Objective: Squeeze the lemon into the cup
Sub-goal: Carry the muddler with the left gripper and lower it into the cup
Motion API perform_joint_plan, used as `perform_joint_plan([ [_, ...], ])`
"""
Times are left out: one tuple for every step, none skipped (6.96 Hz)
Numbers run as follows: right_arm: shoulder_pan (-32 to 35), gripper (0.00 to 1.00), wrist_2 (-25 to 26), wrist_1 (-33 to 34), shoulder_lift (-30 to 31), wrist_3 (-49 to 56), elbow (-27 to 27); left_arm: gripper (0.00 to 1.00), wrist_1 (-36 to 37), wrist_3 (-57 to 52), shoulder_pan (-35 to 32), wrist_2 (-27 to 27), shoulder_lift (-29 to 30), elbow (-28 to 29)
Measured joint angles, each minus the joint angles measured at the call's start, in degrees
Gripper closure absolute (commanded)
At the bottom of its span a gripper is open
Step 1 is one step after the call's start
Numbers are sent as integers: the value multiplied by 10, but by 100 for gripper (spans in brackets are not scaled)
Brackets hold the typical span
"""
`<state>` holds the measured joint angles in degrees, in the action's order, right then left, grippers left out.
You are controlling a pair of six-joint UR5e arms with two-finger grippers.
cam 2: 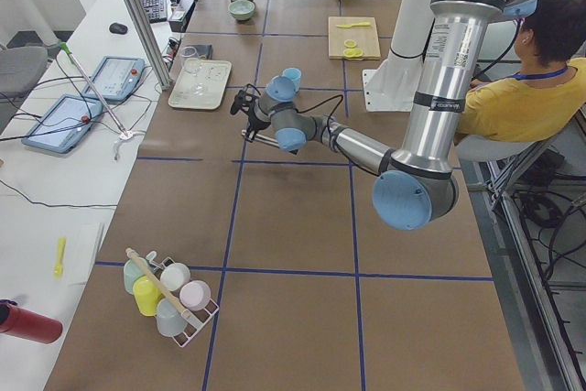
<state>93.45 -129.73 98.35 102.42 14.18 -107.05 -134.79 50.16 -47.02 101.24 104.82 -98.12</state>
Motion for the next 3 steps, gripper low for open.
perform_joint_plan([
  [2,0,0,0,0,0,0,100,-20,0,1,-40,45,-14],
  [3,0,1,0,1,0,0,100,-46,0,5,-58,81,-19],
  [6,0,1,0,1,0,0,100,-70,0,20,-70,111,-19],
])
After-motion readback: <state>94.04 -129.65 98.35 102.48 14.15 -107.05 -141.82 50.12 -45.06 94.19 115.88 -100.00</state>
